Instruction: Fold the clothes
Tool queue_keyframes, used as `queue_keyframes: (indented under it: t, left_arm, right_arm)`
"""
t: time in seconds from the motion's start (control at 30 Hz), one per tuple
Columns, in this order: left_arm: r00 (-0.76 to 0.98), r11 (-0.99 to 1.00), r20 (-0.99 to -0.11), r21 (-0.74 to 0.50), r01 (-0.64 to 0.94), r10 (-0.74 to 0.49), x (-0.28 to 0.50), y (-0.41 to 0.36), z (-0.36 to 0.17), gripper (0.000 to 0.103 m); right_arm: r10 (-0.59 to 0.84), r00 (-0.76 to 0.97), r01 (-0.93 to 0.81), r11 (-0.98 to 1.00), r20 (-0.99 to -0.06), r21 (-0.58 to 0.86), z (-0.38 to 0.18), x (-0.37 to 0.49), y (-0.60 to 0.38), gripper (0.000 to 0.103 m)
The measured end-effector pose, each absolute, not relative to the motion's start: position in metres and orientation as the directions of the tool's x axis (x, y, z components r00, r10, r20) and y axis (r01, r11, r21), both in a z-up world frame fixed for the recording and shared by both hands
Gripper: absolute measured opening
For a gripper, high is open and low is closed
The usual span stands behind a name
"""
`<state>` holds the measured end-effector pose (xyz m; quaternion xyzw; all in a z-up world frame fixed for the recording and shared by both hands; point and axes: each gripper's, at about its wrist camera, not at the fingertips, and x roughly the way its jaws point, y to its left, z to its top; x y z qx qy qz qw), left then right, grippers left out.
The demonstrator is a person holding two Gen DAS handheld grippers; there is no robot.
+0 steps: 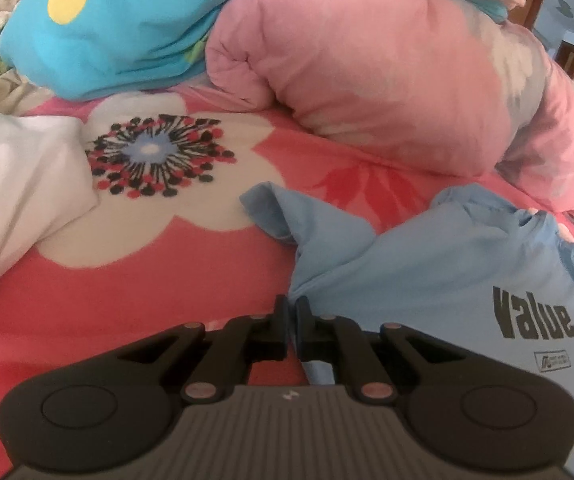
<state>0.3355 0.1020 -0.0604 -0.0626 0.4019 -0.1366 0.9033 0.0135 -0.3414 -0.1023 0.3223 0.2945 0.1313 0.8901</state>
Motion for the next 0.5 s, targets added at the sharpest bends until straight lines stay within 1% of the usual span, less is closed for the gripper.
queue_keyframes:
  t: [0.03, 0.07, 0.1, 0.17, 0.2, 0.27, 0.37, 0.5]
  left_arm:
    - [0.637, 0.953, -0.71, -0.227, 0.199, -0.302, 0.334, 0.104, -0.058, 0.012]
    - [0.629, 0.95, -0.713, -0.242, 0.196, -0.311, 0.333, 0.106, -0.056, 0.019]
    - [0.625, 0.95, -0.717, -0.25, 0.185, -0.31, 0.33, 0.109, -0.053, 0.022]
    - [0.634, 0.956, -0.717, -0.243, 0.165, -0.291, 0.321, 0.115, -0.044, 0.036]
    - [0.644, 0.961, -0.714, -0.23, 0.155, -0.275, 0.315, 0.119, -0.038, 0.039]
    - [0.664, 0.966, -0.703, -0.216, 0.142, -0.255, 0.301, 0.127, -0.025, 0.04]
    - [0.675, 0.964, -0.689, -0.225, 0.146, -0.263, 0.267, 0.141, -0.002, 0.04]
    - [0.641, 0.943, -0.691, -0.239, 0.233, -0.334, 0.208, 0.14, 0.015, 0.04]
  right_arm:
    - [0.423, 0.792, -0.044, 0.759, -0.44, 0.65, -0.102, 0.014, -0.341, 0.0]
    - [0.423, 0.792, -0.044, 0.758, -0.44, 0.65, -0.102, 0.014, -0.341, 0.0]
    - [0.424, 0.792, -0.044, 0.758, -0.44, 0.65, -0.102, 0.014, -0.341, 0.0]
    - [0.423, 0.793, -0.044, 0.758, -0.439, 0.651, -0.102, 0.015, -0.342, 0.0]
    - [0.423, 0.793, -0.044, 0.758, -0.438, 0.651, -0.102, 0.015, -0.342, 0.0]
    - [0.422, 0.794, -0.045, 0.758, -0.437, 0.65, -0.102, 0.014, -0.341, 0.001]
    - [0.421, 0.795, -0.045, 0.759, -0.436, 0.65, -0.102, 0.015, -0.341, 0.001]
    - [0.419, 0.797, -0.049, 0.762, -0.434, 0.646, -0.102, 0.014, -0.341, 0.001]
